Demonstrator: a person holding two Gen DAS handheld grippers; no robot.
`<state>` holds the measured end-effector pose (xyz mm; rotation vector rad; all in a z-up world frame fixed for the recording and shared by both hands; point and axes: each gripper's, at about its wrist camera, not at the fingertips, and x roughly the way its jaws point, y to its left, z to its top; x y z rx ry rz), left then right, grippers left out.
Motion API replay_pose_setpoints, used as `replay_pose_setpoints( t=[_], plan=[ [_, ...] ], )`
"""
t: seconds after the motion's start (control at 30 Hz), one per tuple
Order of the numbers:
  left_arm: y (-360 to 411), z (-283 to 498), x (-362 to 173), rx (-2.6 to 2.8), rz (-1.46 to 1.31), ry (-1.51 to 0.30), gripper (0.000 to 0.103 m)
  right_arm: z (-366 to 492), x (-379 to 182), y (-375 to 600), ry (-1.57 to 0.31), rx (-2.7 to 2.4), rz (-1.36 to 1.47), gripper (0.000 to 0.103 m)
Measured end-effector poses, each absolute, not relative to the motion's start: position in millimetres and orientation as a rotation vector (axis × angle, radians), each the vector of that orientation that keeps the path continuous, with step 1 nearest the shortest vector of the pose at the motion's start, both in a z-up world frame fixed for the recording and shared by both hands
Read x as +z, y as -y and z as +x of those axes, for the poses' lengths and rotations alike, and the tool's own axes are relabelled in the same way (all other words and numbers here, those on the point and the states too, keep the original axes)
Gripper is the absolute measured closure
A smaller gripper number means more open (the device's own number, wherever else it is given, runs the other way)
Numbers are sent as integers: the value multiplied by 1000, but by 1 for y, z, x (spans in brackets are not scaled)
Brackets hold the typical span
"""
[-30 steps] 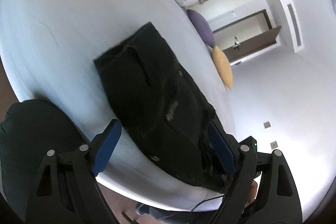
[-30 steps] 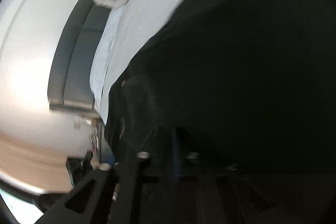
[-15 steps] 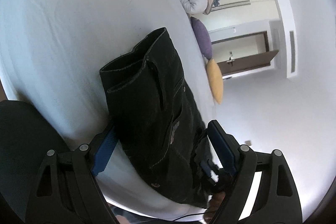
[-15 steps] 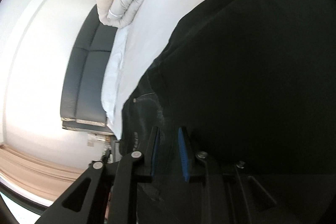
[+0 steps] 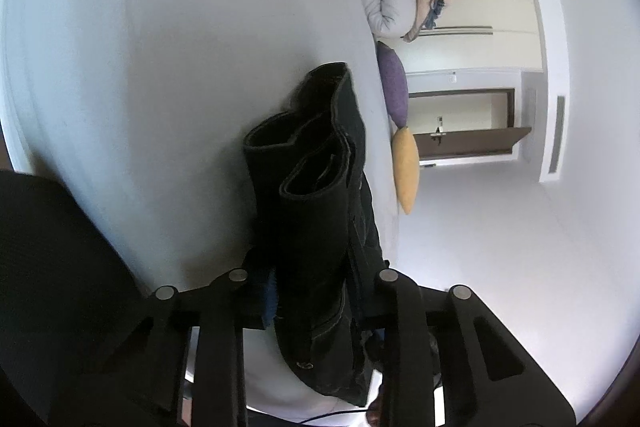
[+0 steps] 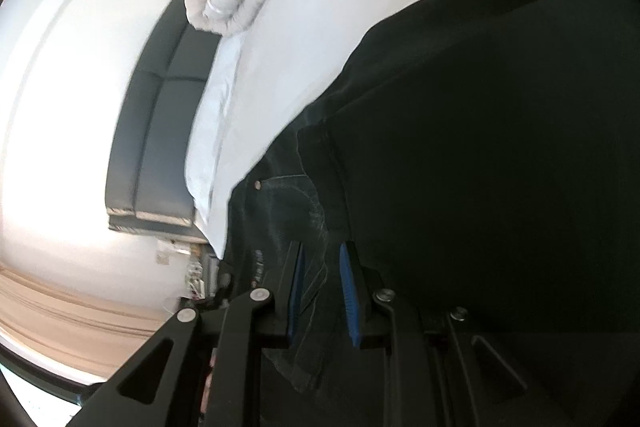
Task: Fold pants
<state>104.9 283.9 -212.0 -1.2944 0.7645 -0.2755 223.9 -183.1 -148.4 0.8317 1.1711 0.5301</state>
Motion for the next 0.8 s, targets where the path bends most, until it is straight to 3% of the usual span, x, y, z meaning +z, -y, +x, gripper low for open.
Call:
replay_pose_setpoints(
  t=[0.07, 0.2, 0.67, 0.73, 0.8],
  plan=[
    [-280, 107, -198, -271, -1221, -756, 80, 231, -155, 173, -1202, 524, 815, 83],
    [-269, 111, -175, -253, -1077, -748, 82, 241, -163, 160, -1242, 498, 770, 103],
    [-166, 131, -63, -325, -535, -649, 86, 233, -175, 169, -1196, 493, 783, 103],
    [-132, 148, -44, -367, -437, -635, 86, 226, -170, 183, -1161, 498, 866, 90],
    [-93, 151, -31, -413, -319, -623, 86, 217, -161, 204, -1085, 541, 977, 50]
  ],
)
